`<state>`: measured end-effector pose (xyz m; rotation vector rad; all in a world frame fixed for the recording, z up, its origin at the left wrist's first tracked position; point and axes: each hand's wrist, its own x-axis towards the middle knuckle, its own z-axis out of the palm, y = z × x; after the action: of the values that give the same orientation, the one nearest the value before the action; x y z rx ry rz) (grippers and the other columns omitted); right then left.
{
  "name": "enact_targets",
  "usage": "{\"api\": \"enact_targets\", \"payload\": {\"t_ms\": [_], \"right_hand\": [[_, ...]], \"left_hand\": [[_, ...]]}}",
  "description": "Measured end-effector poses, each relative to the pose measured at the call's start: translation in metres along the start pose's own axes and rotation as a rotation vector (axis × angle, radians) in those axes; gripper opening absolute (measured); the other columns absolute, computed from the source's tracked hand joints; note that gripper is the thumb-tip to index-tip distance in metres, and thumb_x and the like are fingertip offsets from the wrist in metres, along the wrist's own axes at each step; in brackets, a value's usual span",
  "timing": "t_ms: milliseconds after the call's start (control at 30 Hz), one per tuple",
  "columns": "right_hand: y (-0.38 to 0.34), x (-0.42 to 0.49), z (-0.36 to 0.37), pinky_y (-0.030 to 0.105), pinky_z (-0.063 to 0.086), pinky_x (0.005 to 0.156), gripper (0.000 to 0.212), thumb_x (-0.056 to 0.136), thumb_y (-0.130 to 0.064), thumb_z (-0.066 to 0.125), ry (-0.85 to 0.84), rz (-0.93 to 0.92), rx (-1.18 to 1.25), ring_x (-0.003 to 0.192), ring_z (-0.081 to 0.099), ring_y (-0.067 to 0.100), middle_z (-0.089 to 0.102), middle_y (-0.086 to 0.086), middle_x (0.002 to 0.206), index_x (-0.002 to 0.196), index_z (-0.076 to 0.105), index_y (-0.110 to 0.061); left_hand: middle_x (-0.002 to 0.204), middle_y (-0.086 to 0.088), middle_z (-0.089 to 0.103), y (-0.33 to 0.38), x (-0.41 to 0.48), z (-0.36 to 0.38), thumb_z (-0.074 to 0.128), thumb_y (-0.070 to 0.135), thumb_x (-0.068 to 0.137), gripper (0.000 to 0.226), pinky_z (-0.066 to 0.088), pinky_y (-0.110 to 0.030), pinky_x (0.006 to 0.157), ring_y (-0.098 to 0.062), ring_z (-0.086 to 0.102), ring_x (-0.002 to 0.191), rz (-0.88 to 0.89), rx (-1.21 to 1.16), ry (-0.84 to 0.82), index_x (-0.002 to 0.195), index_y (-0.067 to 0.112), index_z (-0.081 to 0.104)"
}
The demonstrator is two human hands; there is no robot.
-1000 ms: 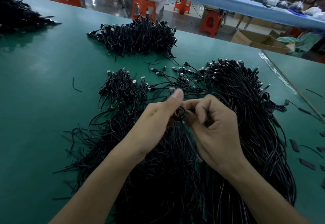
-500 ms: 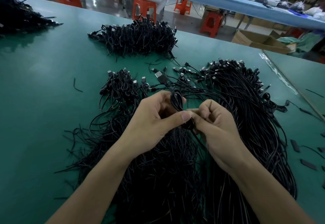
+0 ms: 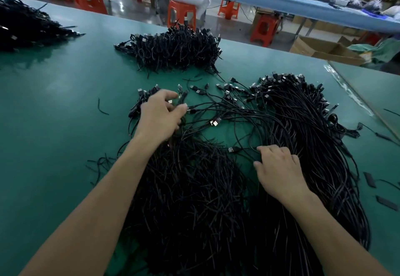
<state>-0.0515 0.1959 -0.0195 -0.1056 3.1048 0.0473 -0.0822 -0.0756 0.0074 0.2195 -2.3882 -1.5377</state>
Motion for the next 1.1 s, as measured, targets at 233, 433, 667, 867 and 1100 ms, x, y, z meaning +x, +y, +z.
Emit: {"api": "enact_targets", "payload": {"t_ms": [233, 433, 667, 867, 1100], "right_hand": [[-0.004, 0.002, 0.000, 0.035, 0.037, 0.095, 0.028, 0.098, -0.038, 0.055, 0.144, -0.032, -0.096, 0.114, 0.048, 0.021, 0.057, -0.003, 0.120, 0.125, 0.060, -0.028], [-0.013, 0.009, 0.001, 0.037, 0.036, 0.098, 0.021, 0.094, -0.041, 0.062, 0.050, -0.082, -0.205, 0.117, 0.042, 0.025, 0.051, 0.001, 0.122, 0.107, 0.065, -0.024], [-0.016, 0.007, -0.010, 0.036, 0.047, 0.084, 0.019, 0.103, -0.024, 0.047, 0.275, -0.085, 0.358, 0.092, 0.051, 0.017, 0.057, 0.002, 0.107, 0.093, 0.062, -0.018], [-0.046, -0.019, -0.067, 0.042, 0.048, 0.064, 0.021, 0.100, -0.020, 0.055, 0.023, -0.402, 0.955, 0.064, 0.056, 0.027, 0.059, -0.005, 0.064, 0.084, 0.066, -0.024], [-0.032, -0.045, -0.112, 0.015, 0.030, 0.045, 0.035, 0.087, -0.040, 0.066, 0.127, -0.546, 1.431, 0.044, 0.032, 0.004, 0.042, -0.013, 0.049, 0.055, 0.057, -0.030]], "left_hand": [[0.090, 0.003, 0.063, -0.011, 0.033, 0.006, 0.060, 0.027, 0.096, 0.018, 0.048, -0.034, 0.062, -0.016, 0.060, 0.073, 0.135, 0.450, 0.321, 0.114, 0.025, 0.056], [0.101, -0.004, 0.069, -0.030, 0.031, 0.016, 0.055, 0.031, 0.099, 0.019, 0.039, -0.036, 0.065, -0.026, 0.061, 0.080, 0.049, 0.754, 0.139, 0.113, 0.022, 0.065], [0.104, -0.003, 0.044, -0.010, 0.020, 0.024, 0.062, 0.038, 0.095, 0.035, 0.042, -0.034, 0.067, -0.018, 0.046, 0.089, 0.140, 0.812, 0.081, 0.125, 0.020, 0.065], [0.131, -0.002, 0.052, 0.025, -0.003, 0.056, 0.066, 0.023, 0.090, 0.059, 0.038, -0.039, 0.106, -0.020, 0.044, 0.121, 0.458, 0.458, -0.531, 0.145, 0.032, 0.046], [0.105, -0.011, 0.068, 0.023, -0.005, 0.070, 0.044, 0.015, 0.106, 0.028, 0.054, -0.040, 0.095, -0.017, 0.062, 0.097, 0.101, -0.158, -0.184, 0.086, 0.012, 0.063]]}}
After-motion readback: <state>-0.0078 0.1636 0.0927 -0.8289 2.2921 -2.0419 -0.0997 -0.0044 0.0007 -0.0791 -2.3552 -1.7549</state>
